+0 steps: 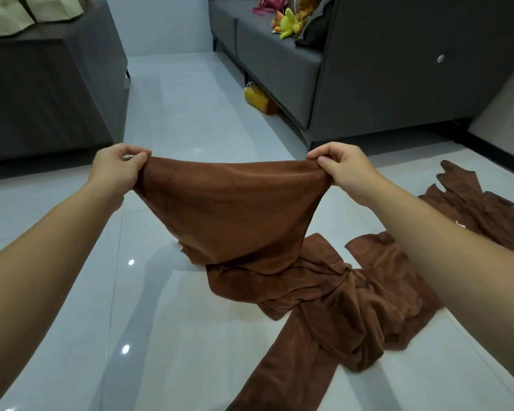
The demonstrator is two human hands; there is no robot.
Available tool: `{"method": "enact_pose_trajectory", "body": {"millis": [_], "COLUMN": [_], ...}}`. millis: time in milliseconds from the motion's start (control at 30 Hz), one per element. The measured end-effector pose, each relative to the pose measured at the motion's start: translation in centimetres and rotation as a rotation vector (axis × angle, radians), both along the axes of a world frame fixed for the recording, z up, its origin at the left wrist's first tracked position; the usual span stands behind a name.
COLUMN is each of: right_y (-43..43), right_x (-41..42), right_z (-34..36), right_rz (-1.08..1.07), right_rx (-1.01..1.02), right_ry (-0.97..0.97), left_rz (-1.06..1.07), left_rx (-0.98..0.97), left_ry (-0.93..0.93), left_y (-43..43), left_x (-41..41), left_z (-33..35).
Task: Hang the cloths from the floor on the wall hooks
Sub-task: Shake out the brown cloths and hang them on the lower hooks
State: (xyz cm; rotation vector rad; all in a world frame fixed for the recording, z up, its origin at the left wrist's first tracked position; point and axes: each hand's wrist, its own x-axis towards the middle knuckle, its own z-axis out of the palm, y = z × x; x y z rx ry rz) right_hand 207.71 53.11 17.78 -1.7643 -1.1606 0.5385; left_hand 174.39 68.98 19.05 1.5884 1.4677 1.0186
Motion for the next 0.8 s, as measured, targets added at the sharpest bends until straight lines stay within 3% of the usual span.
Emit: {"method": "enact_pose_trajectory", "body": {"millis": [100,167,333,467,533,600,700,800], "right_y": [-0.3,-0.5,-1.1,-0.9,-1.1,-1.4,-1.5,-1.8], "right_x": [0.1,0.4,0.6,1.1,1.3,1.6,2.1,2.7], "right_z": [-0.2,-0.5,-0.5,0.6,1.3,1.7,2.2,2.4], "right_rz": [-0.02,-0.031,-0.162,-0.141,-0.069,0.038,0.102,0.094], "right_rx": [-0.105,-0.183,-0.142,0.0,0.063,0.12,0.155,0.109], "right_ry": [-0.175,-0.148,0.109,0.569,0.687,0.726,0.691,0.631], "left_rz": [0.002,-0.002,0.008,0.008,-0.094,-0.234,-0.28,-0.234], "left_rx": [0.008,-0.006,-0.051,-0.164,-0.196,-0.157,-0.019,0.047], "left_ry": [0.14,0.176,0.095,-0.22,-0.345,-0.251,-0.025,-0.008], "left_y": [-0.1,-0.2,-0.7,-0.7,-0.7,-0.7,-0.7,-0.5], "left_x": [0.0,0.0,0.1,-0.2,-0.5,-0.8,-0.6,0.0], "left_z": [0.4,0.4,0.7,1.6,2.2,2.6,2.8,2.7]}}
